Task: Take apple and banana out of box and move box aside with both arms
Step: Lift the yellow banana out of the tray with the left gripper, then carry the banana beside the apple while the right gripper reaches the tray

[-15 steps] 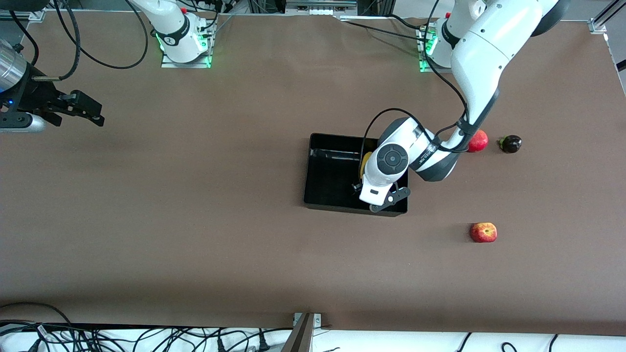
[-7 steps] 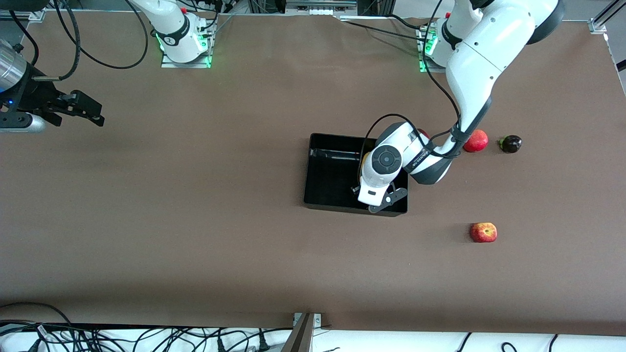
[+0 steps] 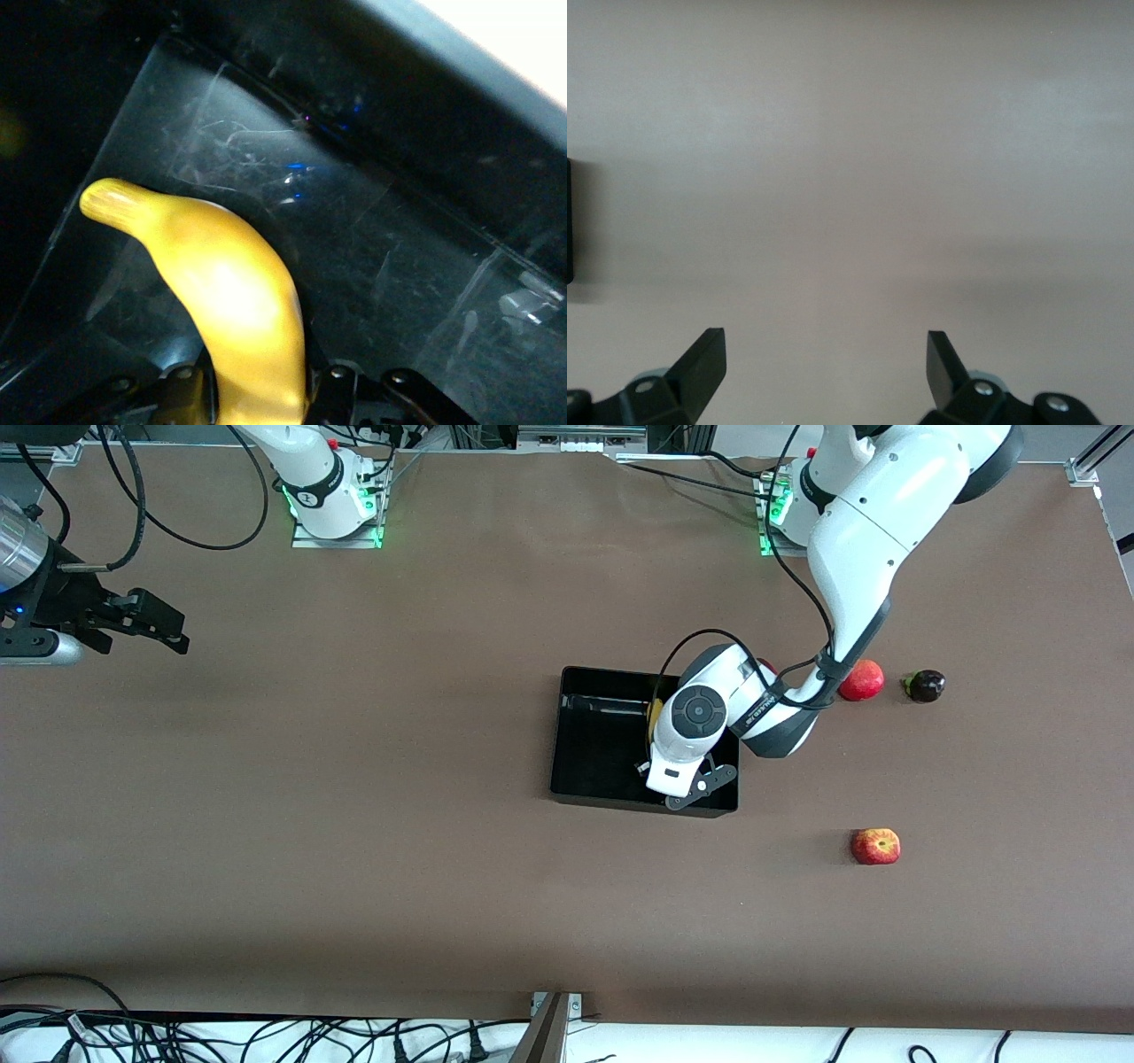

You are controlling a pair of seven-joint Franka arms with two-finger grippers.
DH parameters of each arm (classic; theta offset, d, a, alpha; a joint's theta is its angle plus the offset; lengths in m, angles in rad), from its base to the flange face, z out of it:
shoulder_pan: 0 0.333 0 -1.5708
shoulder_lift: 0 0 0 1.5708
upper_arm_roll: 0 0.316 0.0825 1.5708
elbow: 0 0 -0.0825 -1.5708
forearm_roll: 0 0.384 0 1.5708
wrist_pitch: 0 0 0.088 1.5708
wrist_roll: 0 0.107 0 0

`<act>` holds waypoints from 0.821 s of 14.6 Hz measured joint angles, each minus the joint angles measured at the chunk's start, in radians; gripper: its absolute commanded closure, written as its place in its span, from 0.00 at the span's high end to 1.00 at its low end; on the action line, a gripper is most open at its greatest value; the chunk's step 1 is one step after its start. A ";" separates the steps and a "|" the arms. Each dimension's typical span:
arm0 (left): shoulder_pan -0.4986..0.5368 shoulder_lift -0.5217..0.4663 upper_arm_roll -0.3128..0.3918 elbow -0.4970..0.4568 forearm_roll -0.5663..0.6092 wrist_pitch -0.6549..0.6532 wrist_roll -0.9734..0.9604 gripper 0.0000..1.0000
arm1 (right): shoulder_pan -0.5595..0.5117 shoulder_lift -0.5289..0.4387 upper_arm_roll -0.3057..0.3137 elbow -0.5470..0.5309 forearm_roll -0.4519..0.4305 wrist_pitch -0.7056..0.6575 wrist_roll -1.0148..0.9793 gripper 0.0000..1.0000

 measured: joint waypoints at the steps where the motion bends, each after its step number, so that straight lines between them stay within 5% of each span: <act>1: 0.001 -0.007 -0.007 0.010 0.000 -0.041 0.001 0.00 | 0.000 0.000 0.000 0.000 0.000 0.000 0.000 1.00; 8: 0.056 -0.142 -0.048 0.195 -0.135 -0.496 0.180 0.00 | 0.000 0.000 0.000 0.000 0.000 0.000 0.000 1.00; 12: 0.244 -0.161 -0.116 0.297 -0.133 -0.693 0.492 0.00 | 0.000 0.000 0.000 0.000 0.000 0.000 0.000 1.00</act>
